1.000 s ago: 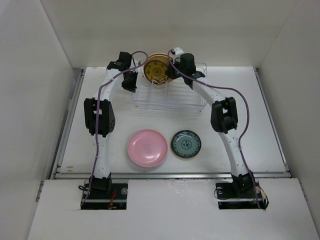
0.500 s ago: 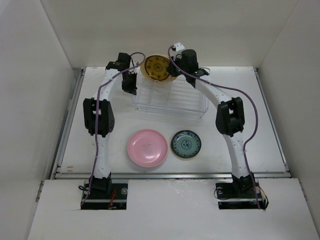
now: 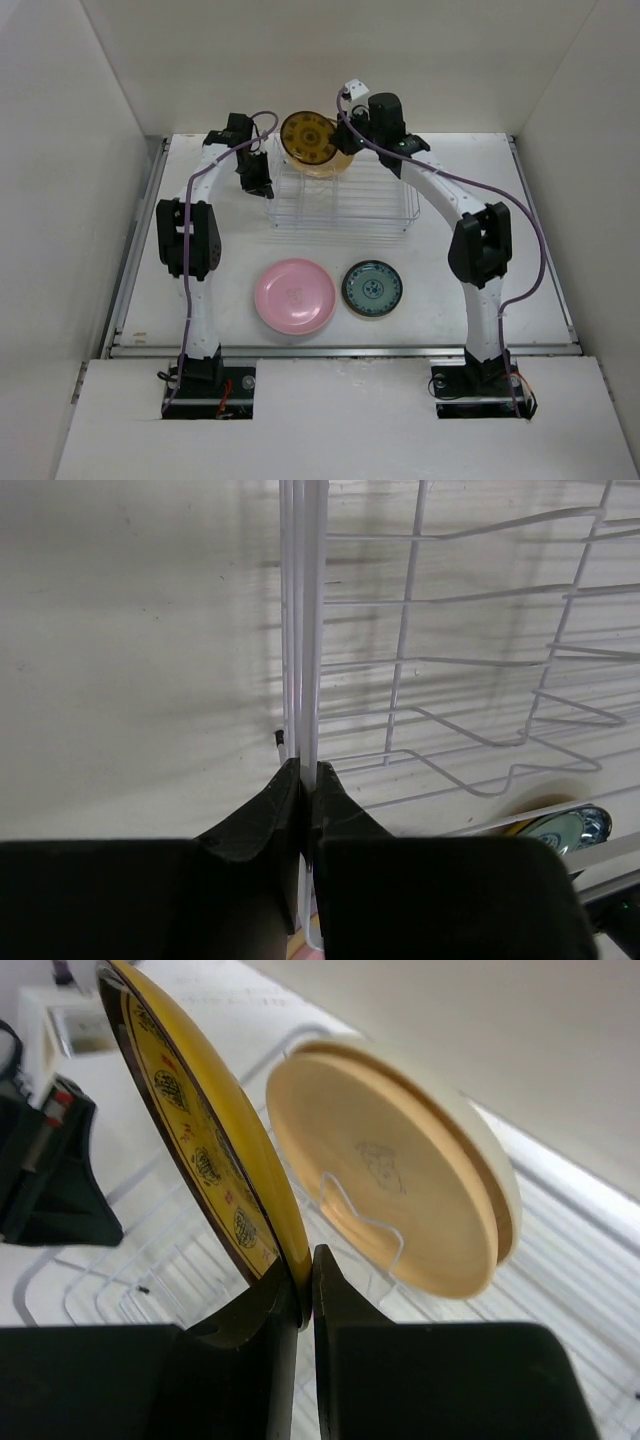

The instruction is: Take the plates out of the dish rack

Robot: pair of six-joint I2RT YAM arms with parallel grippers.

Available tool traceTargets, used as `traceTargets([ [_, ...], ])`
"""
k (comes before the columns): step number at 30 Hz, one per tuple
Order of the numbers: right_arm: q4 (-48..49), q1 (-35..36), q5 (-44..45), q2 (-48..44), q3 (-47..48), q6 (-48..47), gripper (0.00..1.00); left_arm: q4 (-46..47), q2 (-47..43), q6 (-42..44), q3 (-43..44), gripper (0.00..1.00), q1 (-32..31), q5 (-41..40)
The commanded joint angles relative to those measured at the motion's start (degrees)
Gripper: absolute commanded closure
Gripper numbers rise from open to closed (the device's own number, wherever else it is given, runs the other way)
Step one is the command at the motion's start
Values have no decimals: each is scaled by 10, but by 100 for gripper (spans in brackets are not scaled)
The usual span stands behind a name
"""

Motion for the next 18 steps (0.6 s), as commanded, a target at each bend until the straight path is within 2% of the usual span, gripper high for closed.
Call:
traceTargets([
  [1, -36, 3, 15, -9, -6, -16, 100, -78, -10, -56, -13, 100, 4, -14],
  [5, -66, 3, -35, -57, -18, -16, 100, -78, -15, -61, -13, 100, 4, -23],
  [8, -110, -4, -84, -132, -57, -2, 100, -71, -29, -74, -31, 100, 10, -22],
  [11, -116, -32, -149, -228, -166, 76, 100, -65, -37, -74, -39, 100, 23, 0],
  [13, -174, -44, -229, -267, -237, 107, 100, -60, -37, -74, -39, 100, 33, 6],
  [15, -225, -44, -250, -288, -285, 128, 100, -54, -37, -74, -39, 100, 33, 23],
  [18, -273, -44, -234, -350, -422, 157, 100, -54, -37, -64, -39, 100, 33, 29],
])
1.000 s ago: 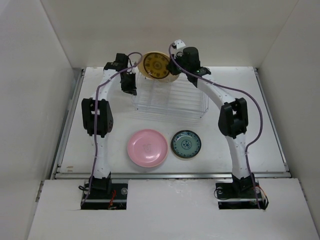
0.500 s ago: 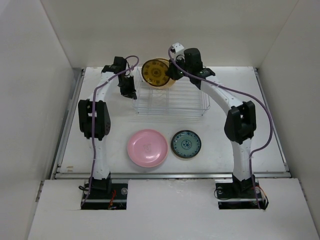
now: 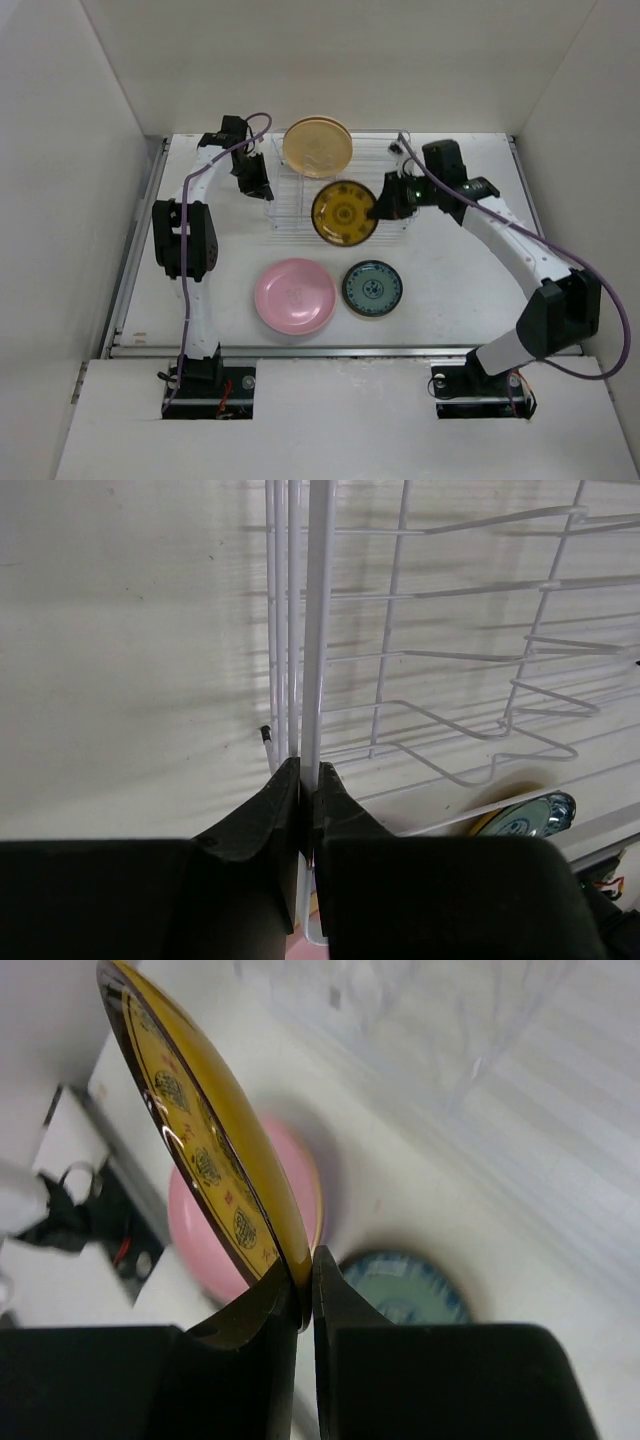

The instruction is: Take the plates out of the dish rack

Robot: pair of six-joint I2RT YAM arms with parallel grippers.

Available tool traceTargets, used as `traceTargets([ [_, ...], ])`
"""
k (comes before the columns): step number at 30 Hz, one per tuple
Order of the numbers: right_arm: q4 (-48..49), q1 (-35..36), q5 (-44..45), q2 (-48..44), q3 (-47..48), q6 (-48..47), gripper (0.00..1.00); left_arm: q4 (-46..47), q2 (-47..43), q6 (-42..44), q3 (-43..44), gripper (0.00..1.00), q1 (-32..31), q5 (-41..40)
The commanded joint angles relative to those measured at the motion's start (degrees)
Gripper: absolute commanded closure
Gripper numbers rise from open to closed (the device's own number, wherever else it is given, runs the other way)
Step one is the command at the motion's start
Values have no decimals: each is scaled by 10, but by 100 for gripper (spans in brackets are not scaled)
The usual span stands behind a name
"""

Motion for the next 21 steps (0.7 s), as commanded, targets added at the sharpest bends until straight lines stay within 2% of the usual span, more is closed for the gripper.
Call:
traceTargets([
  [1, -101, 6, -38, -36, -120, 62, 100, -63, -25, -40, -15, 100, 19, -6],
  [2, -118, 6, -16, -54, -174, 68, 100, -63, -25, -30, -15, 100, 19, 0],
  [5, -124, 6, 2, -127, -259, 103, 100, -63, -25, -5, -9, 100, 19, -13],
  [8, -124, 6, 24, -180, -305, 137, 100, -70, -19, 10, 6, 100, 19, -21],
  [10, -118, 6, 30, -180, -334, 143, 100, -77, -13, 16, 11, 100, 19, -21],
  [16, -98, 6, 86, -113, -340, 143, 100, -84, -13, 23, 11, 100, 12, -21],
  [20, -93, 6, 129, -102, -340, 148, 79, -84, -13, 28, 11, 100, 12, -21],
  [21, -93, 6, 137, -102, -335, 148, 77, -84, -18, 28, 5, 100, 12, -21],
])
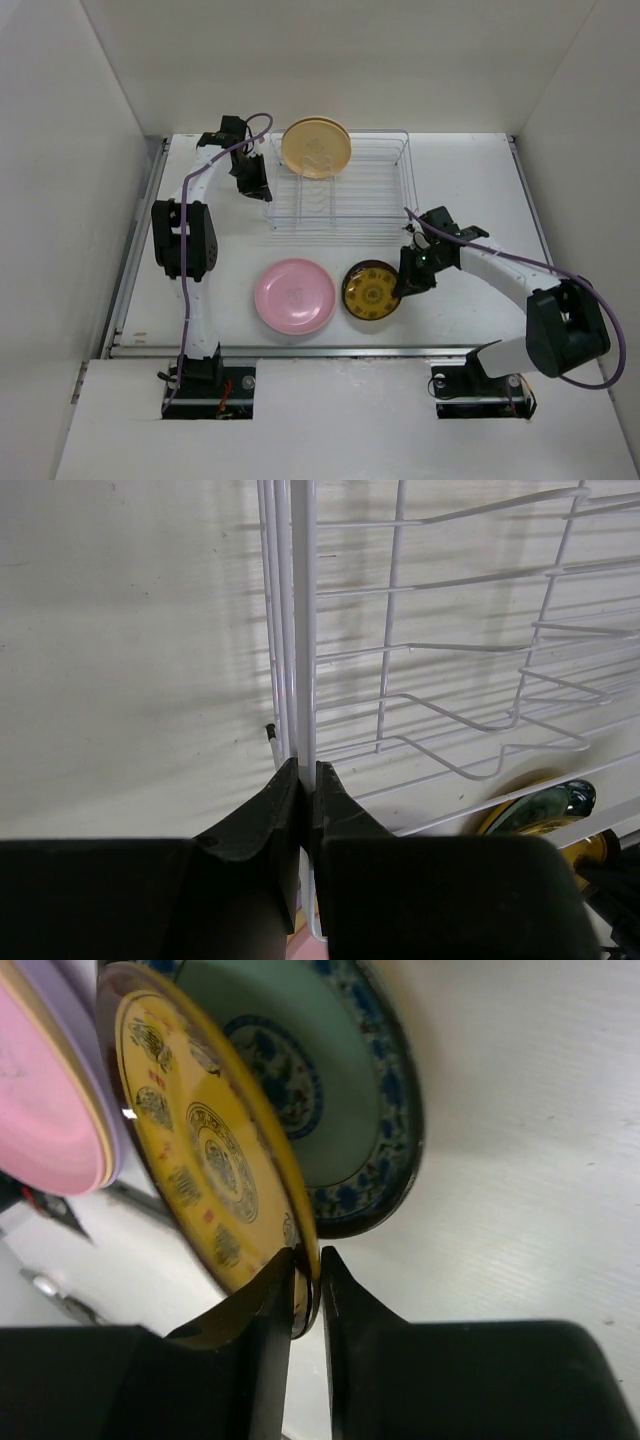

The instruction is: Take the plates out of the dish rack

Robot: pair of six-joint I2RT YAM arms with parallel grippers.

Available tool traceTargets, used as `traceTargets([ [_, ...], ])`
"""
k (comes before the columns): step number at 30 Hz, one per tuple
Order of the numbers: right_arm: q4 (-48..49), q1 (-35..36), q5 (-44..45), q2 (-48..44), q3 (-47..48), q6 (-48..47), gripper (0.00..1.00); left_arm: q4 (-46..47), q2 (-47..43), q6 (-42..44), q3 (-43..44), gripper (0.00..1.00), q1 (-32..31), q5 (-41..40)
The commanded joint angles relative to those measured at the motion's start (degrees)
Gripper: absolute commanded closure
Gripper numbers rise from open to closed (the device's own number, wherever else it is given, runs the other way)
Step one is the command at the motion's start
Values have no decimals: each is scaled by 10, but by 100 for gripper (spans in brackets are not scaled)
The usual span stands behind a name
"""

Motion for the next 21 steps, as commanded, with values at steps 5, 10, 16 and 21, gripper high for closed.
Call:
traceTargets([
  [5, 4, -4, 92, -7, 27, 34, 37, -66, -24, -7, -2, 100, 10, -25],
  [10, -27, -4, 145, -23, 98, 42, 32, -66, -19, 4, -2, 100, 10, -25],
  [16, 11, 43, 278, 43, 328, -57, 23, -66, -1, 10, 3, 100, 10, -25],
  [21, 75, 50, 306, 232, 564, -200, 32, -84, 12, 16, 26, 100, 10, -20],
])
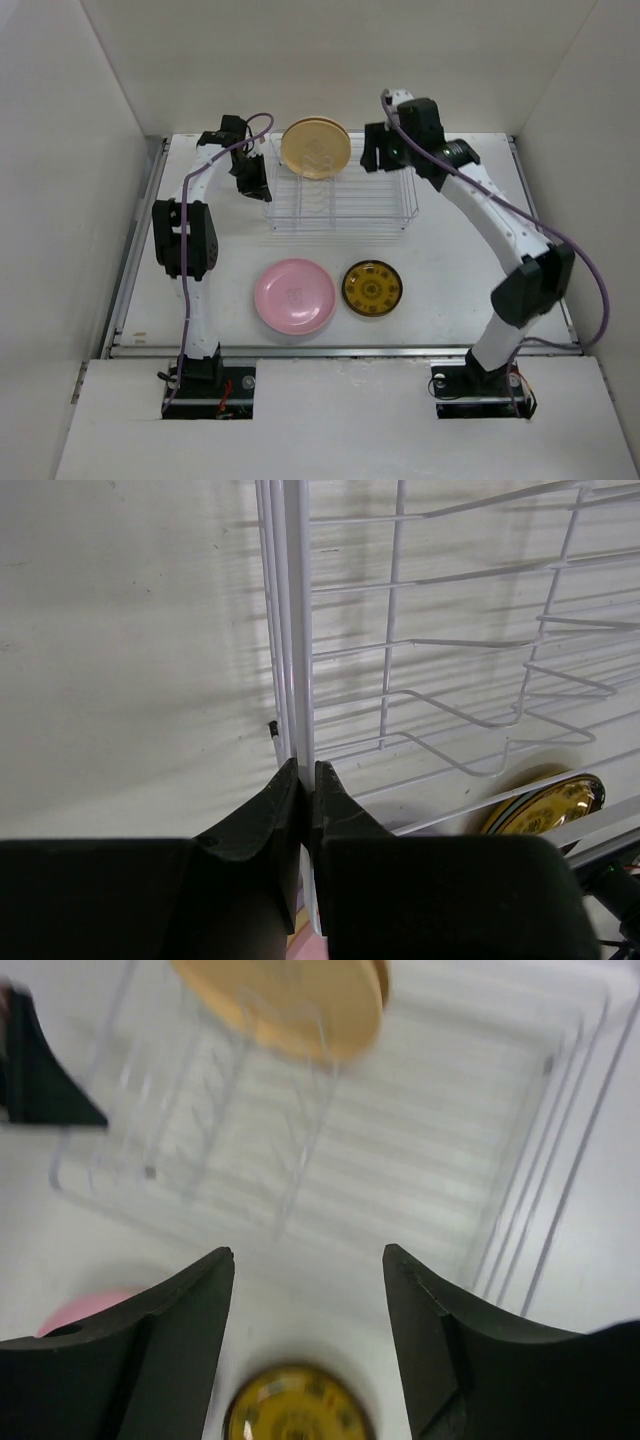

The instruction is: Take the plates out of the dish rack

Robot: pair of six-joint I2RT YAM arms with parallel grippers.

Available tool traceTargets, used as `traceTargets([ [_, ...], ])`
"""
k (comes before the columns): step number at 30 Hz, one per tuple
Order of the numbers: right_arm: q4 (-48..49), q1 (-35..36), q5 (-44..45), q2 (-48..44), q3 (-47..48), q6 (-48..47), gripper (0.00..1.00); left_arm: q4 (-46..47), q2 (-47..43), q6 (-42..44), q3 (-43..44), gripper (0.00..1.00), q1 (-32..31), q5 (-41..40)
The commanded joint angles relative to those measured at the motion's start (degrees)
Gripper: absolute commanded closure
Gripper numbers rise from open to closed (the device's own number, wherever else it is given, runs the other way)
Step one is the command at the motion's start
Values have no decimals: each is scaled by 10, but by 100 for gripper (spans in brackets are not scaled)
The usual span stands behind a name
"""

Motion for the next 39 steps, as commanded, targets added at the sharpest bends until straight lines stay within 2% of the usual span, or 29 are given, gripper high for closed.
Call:
traceTargets([
  [1, 70, 1, 19, 120, 123, -112, 34, -73, 7, 13, 16, 100, 4, -20],
  [2, 100, 1, 12, 179, 193, -123, 35, -78, 7, 21, 16, 100, 4, -26],
  [3, 118, 1, 12, 207, 224, -128, 41, -78, 7, 21, 16, 100, 4, -26],
  [6, 168, 1, 18, 311, 344, -128, 47, -90, 12, 35, 27, 100, 4, -31],
  [9, 193, 1, 2, 386, 437, -128, 48, -102, 25, 48, 35, 100, 4, -31],
  [14, 267, 1, -37, 412, 420, -128, 47, -107, 36, 48, 45, 100, 4, -31],
  [20, 289, 1, -55, 447, 418, -123, 48, -107, 47, 48, 50, 100, 4, -31],
  [23, 283, 1, -81, 447, 398, -123, 53, -107, 53, 48, 50, 100, 4, -31],
  [26, 289, 1, -87, 447, 387, -123, 62, -107, 58, 48, 50, 100, 4, -31],
  [27, 289, 1, -87, 453, 387, -123, 60, -107, 58, 48, 56, 100, 4, -31],
  [28, 281, 1, -87, 460, 387, -123, 51, -107, 58, 48, 56, 100, 4, -31],
  [29, 281, 1, -87, 461, 392, -123, 50, -107, 58, 48, 61, 100, 4, -31],
  [37, 261, 1, -104, 496, 392, -117, 49, -107, 63, 53, 61, 100, 4, -37],
  [39, 253, 1, -104, 496, 384, -111, 56, -107, 63, 53, 61, 100, -1, -42],
])
